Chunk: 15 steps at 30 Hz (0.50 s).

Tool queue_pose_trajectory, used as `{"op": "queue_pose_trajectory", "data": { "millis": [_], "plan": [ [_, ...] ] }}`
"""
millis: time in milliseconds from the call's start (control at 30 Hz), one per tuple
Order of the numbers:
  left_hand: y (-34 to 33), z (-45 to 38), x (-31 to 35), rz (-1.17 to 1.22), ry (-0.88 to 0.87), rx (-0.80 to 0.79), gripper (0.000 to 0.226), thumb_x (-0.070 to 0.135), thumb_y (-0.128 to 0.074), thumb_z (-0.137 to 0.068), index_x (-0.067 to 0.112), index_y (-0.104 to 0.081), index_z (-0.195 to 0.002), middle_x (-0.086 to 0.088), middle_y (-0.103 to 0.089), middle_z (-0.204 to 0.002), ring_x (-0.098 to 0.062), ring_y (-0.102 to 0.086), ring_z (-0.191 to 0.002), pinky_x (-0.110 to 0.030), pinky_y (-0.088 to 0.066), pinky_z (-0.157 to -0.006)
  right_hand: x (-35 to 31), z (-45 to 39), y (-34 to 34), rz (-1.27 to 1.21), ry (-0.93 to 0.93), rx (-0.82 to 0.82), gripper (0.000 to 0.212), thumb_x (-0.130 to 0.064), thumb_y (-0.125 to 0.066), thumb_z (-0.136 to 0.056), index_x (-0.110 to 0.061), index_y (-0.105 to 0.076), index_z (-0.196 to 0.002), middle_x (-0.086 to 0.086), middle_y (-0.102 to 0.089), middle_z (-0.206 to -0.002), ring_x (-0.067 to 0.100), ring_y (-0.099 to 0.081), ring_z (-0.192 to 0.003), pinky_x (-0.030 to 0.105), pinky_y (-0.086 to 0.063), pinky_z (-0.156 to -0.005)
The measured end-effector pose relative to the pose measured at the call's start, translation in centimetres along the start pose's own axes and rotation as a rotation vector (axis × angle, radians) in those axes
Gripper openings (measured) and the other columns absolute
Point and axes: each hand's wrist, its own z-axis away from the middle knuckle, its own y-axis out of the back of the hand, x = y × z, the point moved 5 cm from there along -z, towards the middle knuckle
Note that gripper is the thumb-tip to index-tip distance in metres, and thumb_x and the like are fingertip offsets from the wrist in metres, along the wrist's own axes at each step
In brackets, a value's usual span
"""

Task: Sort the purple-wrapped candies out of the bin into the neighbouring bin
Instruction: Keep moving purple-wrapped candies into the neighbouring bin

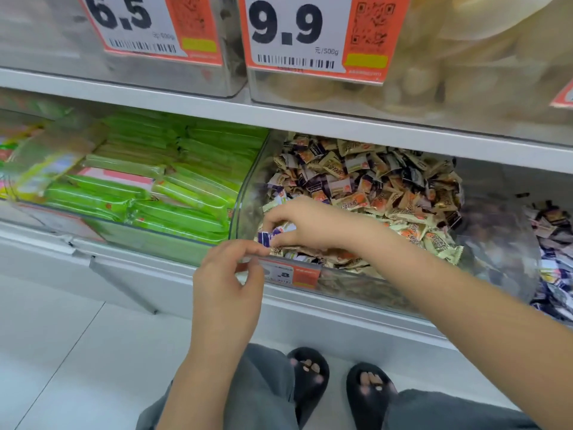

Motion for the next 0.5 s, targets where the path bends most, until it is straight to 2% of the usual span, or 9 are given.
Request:
{"op": "queue_pose_trajectory", "data": {
  "millis": [33, 67, 167, 233, 300, 367, 467, 500],
  "plan": [
    [0.0, 0.0, -0.1, 0.001, 0.000, -0.003, 0.047, -0.008, -0.057, -0.080, 0.039, -0.062, -0.079, 0.019, -0.065, -0.087, 0.002, -0.059, -0.086, -0.005, -0.043, -0.075, 0.6, 0.5, 0.8, -0.040, -0.020, 0.037, 0.015, -0.027, -0.064, -0.090, -0.017, -0.065, -0.101, -0.022, -0.055, -0.092, -0.007, -0.053, -0.080, 0.010, -0.042, -0.066],
    [0.0, 0.0, -0.1, 0.001, -0.003, -0.007, 0.047, -0.008, -0.057, -0.080, 0.039, -0.062, -0.079, 0.020, -0.065, -0.087, 0.002, -0.059, -0.087, -0.004, -0.043, -0.075, 1.2, 1.0, 1.8, -0.059, -0.047, 0.084, 0.014, -0.030, -0.062, -0.090, -0.019, -0.063, -0.098, -0.022, -0.055, -0.094, -0.006, -0.054, -0.083, 0.015, -0.043, -0.068],
    [0.0, 0.0, 0.0, -0.004, -0.008, -0.018, 0.044, -0.006, -0.057, -0.081, 0.037, -0.063, -0.079, 0.020, -0.064, -0.087, 0.001, -0.059, -0.088, -0.003, -0.042, -0.075, 2.1, 3.3, 4.0, -0.165, -0.076, 0.157, 0.011, -0.038, -0.059, -0.090, -0.033, -0.052, -0.084, -0.018, -0.056, -0.089, 0.006, -0.057, -0.083, 0.027, -0.042, -0.069],
    [-0.1, 0.0, 0.0, -0.010, -0.004, -0.022, 0.041, -0.005, -0.057, -0.081, 0.035, -0.064, -0.079, 0.020, -0.064, -0.087, 0.000, -0.059, -0.088, -0.004, -0.042, -0.075, 1.7, 4.2, 3.3, -0.319, -0.080, 0.007, 0.013, -0.029, -0.060, -0.091, -0.028, -0.050, -0.083, -0.008, -0.065, -0.090, 0.014, -0.065, -0.073, 0.026, -0.047, -0.056],
    [-0.1, -0.1, 0.0, -0.014, -0.003, -0.029, 0.039, -0.005, -0.057, -0.081, 0.034, -0.065, -0.080, 0.019, -0.064, -0.087, -0.002, -0.059, -0.088, -0.005, -0.043, -0.075, 1.3, 4.6, 1.3, -0.405, -0.110, -0.166, 0.012, -0.016, -0.058, -0.091, -0.023, -0.048, -0.090, -0.001, -0.067, -0.101, 0.013, -0.062, -0.053, 0.021, -0.040, -0.039],
    [-0.2, -0.1, 0.1, -0.014, -0.004, -0.033, 0.039, -0.005, -0.057, -0.081, 0.033, -0.065, -0.080, 0.018, -0.064, -0.088, -0.003, -0.059, -0.089, -0.008, -0.045, -0.076, 1.2, 4.2, 0.6, -0.353, -0.122, -0.161, 0.016, -0.007, -0.054, -0.090, -0.022, -0.048, -0.091, 0.000, -0.063, -0.105, 0.009, -0.055, -0.042, 0.020, -0.037, -0.035],
    [-0.2, 0.1, 0.2, -0.017, -0.001, -0.034, 0.040, -0.006, -0.056, -0.081, 0.033, -0.065, -0.080, 0.018, -0.063, -0.088, -0.004, -0.058, -0.092, -0.011, -0.046, -0.079, 1.2, 3.6, 1.7, -0.183, -0.079, -0.068, 0.015, -0.003, -0.049, -0.091, -0.017, -0.051, -0.089, -0.005, -0.061, -0.087, 0.003, -0.049, -0.035, 0.019, -0.038, -0.036],
    [-0.3, 0.1, 0.2, -0.017, -0.001, -0.037, 0.040, -0.006, -0.056, -0.081, 0.033, -0.065, -0.080, 0.018, -0.063, -0.088, -0.005, -0.058, -0.093, -0.011, -0.046, -0.079, 1.3, 3.5, 2.0, -0.131, -0.062, -0.057, 0.016, -0.004, -0.049, -0.091, -0.019, -0.053, -0.090, -0.005, -0.060, -0.087, 0.002, -0.049, -0.037, 0.019, -0.039, -0.038]
  ]
}}
